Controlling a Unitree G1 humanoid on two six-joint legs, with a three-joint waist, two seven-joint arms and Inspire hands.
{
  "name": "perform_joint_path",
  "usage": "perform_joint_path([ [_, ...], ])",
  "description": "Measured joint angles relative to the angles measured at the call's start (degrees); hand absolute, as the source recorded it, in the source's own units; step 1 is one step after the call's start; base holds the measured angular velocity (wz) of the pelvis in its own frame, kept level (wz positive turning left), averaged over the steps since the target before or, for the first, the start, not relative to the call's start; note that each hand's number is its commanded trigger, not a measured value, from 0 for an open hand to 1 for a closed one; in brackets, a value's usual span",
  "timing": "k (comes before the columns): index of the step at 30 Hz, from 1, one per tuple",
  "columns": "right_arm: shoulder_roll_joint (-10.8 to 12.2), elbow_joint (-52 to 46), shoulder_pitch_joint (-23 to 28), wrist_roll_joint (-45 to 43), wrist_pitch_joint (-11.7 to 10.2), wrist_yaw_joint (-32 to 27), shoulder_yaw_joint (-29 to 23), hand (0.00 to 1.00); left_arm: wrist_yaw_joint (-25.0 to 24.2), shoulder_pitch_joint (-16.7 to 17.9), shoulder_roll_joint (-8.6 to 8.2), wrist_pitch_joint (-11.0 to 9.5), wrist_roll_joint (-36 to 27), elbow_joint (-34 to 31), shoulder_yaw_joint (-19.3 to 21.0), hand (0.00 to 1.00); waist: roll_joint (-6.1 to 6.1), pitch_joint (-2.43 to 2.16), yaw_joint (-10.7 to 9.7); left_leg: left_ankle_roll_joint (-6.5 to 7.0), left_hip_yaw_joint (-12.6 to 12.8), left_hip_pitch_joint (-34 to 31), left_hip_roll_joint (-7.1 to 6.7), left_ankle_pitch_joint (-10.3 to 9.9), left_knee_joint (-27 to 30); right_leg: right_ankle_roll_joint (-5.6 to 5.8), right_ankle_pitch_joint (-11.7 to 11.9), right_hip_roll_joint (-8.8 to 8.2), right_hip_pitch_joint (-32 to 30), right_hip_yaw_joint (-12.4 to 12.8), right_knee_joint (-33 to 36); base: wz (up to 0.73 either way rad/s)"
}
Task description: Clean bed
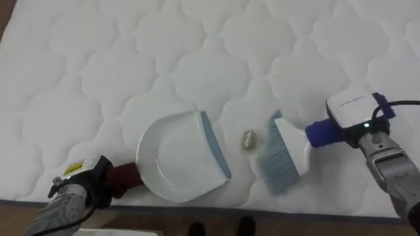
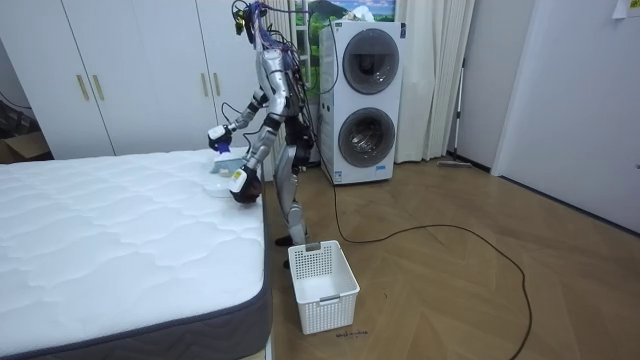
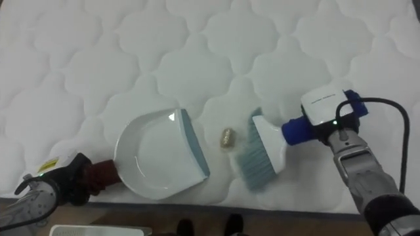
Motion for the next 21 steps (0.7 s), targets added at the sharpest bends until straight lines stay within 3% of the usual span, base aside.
perform_joint_path([
  [7,4.48,-0.26,1.23,0.01,0.30,-0.32,0.12,1.00,0.77,0.17,-0.70,0.41,-0.02,0.10,-0.83,1.00,0.22,-0.13,0.59,0.01,0.02,0.03,-0.13,0.01,-0.71,0.00,0.00,0.08,0.05,0.20,-0.37,0.00],
  [13,5.11,-0.96,1.39,-0.02,0.15,-0.24,1.29,1.00,0.69,0.87,-1.78,0.89,-0.09,0.03,-0.86,1.00,0.66,-0.41,0.68,-0.02,-0.09,0.18,-0.13,0.05,-1.02,0.01,0.00,0.11,0.24,0.05,-0.89,0.00],
  [21,6.59,-1.00,1.38,0.28,0.15,0.65,3.58,1.00,0.31,0.99,-1.85,1.22,-1.61,-0.09,-1.51,1.00,0.77,-0.39,0.77,-0.04,-0.15,0.19,-0.14,0.05,-1.45,0.01,0.00,0.12,0.24,-0.06,-0.95,0.00],
])
